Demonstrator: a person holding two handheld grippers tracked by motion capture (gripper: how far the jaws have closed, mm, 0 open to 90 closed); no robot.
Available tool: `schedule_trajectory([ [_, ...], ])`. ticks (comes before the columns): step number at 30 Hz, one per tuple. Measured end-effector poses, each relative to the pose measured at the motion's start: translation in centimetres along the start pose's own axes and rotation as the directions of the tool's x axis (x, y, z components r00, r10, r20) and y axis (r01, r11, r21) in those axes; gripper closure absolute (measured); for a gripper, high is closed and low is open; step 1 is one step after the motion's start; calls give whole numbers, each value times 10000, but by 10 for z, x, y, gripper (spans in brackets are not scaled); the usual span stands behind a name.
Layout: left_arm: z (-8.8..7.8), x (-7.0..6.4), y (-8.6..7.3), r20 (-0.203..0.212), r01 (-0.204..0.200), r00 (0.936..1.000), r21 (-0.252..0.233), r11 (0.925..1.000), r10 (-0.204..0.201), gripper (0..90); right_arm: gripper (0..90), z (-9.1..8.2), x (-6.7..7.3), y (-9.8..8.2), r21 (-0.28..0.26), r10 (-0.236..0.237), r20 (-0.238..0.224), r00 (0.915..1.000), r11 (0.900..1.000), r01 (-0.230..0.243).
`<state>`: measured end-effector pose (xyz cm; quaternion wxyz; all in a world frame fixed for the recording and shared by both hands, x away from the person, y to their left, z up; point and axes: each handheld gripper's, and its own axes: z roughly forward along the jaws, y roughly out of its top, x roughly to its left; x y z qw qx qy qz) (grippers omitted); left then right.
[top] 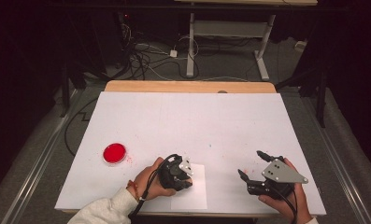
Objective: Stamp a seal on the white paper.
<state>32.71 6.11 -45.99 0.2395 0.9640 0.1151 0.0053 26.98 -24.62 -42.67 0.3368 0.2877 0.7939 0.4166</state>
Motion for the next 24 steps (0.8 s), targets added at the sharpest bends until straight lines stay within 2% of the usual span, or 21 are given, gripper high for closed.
schedule_trajectory([
  [24, 1, -2, -1, -131, -84, 9999, -27, 10000, 84, 739, 183, 4, -3, 1, 21, -5, -78, 10000, 10000, 5],
])
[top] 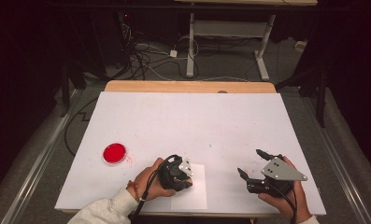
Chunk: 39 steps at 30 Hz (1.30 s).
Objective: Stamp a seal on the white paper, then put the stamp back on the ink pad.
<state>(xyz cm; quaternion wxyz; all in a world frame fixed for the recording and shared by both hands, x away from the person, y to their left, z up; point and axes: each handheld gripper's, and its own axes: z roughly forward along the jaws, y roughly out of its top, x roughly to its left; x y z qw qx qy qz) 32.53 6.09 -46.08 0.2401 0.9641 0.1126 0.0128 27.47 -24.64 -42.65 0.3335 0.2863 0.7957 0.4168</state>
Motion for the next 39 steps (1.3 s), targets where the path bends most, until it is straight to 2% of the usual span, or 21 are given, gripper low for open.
schedule_trajectory([
  [26, 0, 0, -2, -20, 95, 10000, -132, 9999, -96, 738, 187, 1, 1, 1, 152, -22, -101, 9999, 9999, 23],
  [32, -2, -6, -1, -504, -25, 9987, -80, 10000, 21, 738, 187, 1, -1, 1, 98, 34, -93, 10000, 9999, -33],
  [34, -8, -5, -2, -416, 35, 9991, -378, 9993, -50, 738, 187, 0, -1, 1, 69, 36, -75, 10000, 10000, -36],
  [39, -27, -8, 0, -516, 15, 9986, -941, 9956, -64, 738, 187, 0, -1, 1, 49, 59, -116, 9999, 10000, -59],
])
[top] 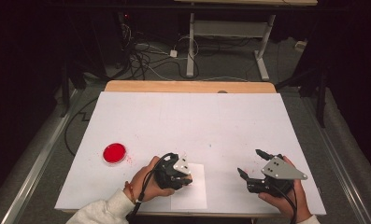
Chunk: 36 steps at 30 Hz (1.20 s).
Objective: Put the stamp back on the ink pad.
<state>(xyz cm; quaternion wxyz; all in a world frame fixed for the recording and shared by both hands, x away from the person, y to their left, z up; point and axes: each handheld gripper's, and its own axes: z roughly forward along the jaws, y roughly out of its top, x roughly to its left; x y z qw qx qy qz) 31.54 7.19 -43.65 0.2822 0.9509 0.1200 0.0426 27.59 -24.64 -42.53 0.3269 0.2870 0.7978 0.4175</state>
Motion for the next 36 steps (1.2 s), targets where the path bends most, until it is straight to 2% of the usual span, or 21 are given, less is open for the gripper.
schedule_trajectory([
  [5, -12, 3, 0, -310, 84, 9995, -257, 9996, -92, 738, 187, -1, 1, -2, 45, -68, -85, 9999, 10000, 68],
  [13, -24, 6, -5, -521, 248, 9983, -454, 9987, -271, 737, 187, -3, 3, 0, -65, -110, -45, 9999, 9999, 110],
  [24, -26, 11, -8, -650, 329, 9973, -392, 9987, -354, 737, 187, -4, 2, -1, -46, -155, -64, 9999, 9999, 155],
  [31, -41, 21, -19, -983, 691, 9924, -573, 9960, -745, 737, 187, -5, 3, -1, -36, -162, -60, 9999, 9999, 162],
  [36, -52, 33, -33, -1286, 1137, 9841, -717, 9909, -1222, 737, 186, -6, 2, -1, -64, -126, -21, 9999, 9999, 126],
])
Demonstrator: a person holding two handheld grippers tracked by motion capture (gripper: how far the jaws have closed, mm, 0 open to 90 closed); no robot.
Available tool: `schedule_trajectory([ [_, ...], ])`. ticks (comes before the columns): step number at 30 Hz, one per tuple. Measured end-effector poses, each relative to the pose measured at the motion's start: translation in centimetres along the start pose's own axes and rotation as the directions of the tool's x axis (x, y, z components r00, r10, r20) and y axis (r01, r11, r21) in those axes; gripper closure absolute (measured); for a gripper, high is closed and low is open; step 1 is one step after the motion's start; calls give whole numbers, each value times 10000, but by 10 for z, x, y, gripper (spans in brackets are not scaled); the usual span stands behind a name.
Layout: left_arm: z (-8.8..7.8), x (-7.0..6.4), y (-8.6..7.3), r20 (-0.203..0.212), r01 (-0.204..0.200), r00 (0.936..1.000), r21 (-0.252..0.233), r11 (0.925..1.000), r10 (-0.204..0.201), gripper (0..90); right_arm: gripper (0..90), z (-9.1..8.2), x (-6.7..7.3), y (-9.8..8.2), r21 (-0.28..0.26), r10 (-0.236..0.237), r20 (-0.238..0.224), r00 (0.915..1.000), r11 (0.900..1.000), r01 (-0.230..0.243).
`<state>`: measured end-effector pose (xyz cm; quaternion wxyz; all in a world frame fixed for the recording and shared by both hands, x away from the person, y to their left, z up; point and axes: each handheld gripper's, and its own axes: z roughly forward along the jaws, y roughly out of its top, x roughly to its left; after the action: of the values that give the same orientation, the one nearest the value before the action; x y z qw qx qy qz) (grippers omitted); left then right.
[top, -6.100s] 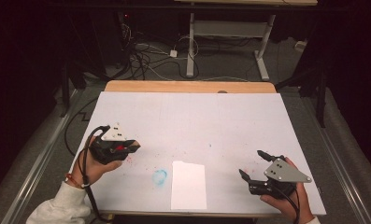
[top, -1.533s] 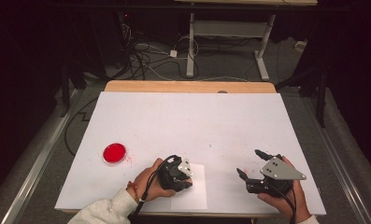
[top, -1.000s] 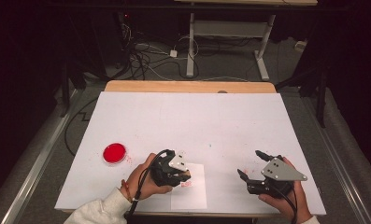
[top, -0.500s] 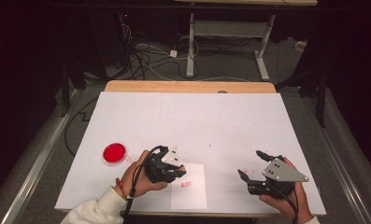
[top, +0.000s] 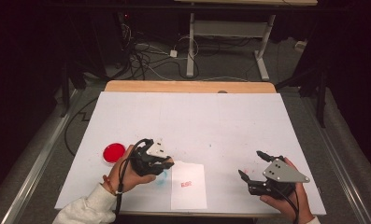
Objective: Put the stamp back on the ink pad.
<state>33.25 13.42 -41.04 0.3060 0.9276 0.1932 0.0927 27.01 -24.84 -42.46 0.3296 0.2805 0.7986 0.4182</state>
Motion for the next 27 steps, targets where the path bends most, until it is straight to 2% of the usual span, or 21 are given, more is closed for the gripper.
schedule_trajectory([
  [8, -13, 20, -18, -636, 694, 9955, -79, 9976, -697, 737, 186, 0, 0, 0, 17, -42, -1, 10000, 10000, 42],
  [14, -24, 36, -33, -1141, 1244, 9855, -148, 9921, -1253, 736, 186, 1, 0, 0, 62, -49, -10, 10000, 10000, 49],
  [19, -36, 50, -48, -1491, 1744, 9732, -185, 9845, -1752, 737, 186, 2, 0, 0, 56, -49, -33, 10000, 10000, 49],
  [27, -48, 69, -76, -1793, 2637, 9480, -205, 9644, -2630, 736, 187, 2, 0, 0, 21, -24, 3, 10000, 10000, 24],
])
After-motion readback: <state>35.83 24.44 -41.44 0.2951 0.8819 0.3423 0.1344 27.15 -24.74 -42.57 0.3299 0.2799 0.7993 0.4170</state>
